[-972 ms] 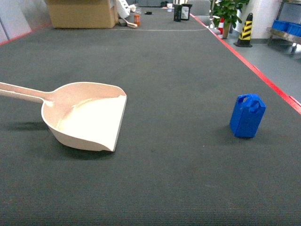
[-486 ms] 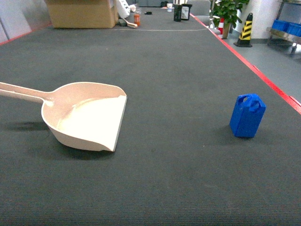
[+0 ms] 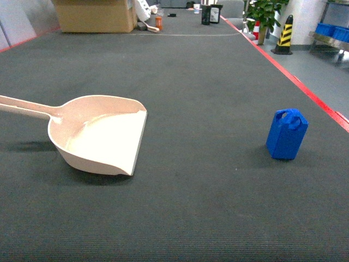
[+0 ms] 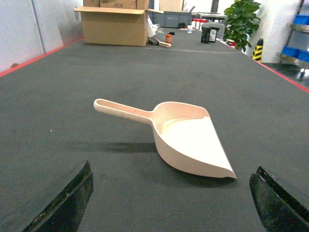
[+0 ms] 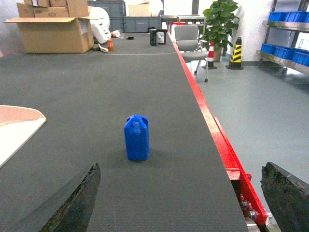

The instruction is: Place part in tray to right shelf

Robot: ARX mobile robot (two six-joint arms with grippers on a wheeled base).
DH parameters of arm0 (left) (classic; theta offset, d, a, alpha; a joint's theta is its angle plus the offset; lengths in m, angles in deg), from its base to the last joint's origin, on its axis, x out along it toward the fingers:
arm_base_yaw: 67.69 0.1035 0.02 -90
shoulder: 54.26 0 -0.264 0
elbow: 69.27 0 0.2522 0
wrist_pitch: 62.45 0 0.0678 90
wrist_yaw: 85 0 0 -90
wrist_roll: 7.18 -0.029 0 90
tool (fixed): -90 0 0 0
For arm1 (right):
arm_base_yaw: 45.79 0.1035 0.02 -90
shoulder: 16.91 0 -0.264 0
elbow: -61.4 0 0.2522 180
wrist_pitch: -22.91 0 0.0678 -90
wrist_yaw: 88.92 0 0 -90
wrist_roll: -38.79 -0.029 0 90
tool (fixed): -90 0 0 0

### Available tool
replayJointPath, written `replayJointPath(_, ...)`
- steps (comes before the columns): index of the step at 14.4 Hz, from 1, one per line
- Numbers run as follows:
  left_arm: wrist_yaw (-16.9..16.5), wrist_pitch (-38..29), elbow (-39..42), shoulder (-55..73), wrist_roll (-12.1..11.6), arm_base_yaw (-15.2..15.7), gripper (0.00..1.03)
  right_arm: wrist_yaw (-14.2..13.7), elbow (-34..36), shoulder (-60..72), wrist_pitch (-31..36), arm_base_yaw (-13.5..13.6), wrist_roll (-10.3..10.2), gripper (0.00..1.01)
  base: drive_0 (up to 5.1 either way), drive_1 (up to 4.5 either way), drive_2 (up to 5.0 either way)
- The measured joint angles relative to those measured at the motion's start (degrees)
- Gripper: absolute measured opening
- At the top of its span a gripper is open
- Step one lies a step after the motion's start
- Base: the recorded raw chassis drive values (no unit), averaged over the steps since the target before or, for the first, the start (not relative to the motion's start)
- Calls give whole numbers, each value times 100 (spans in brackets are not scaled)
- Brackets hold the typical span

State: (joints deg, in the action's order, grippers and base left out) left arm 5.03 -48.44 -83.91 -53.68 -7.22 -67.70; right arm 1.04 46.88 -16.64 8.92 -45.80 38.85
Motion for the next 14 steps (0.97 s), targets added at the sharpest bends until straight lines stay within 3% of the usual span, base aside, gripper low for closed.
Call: replayJointPath(14, 0, 0, 0, 0, 0, -2, 98, 2, 0, 0, 0, 0, 0, 98, 0, 0, 0)
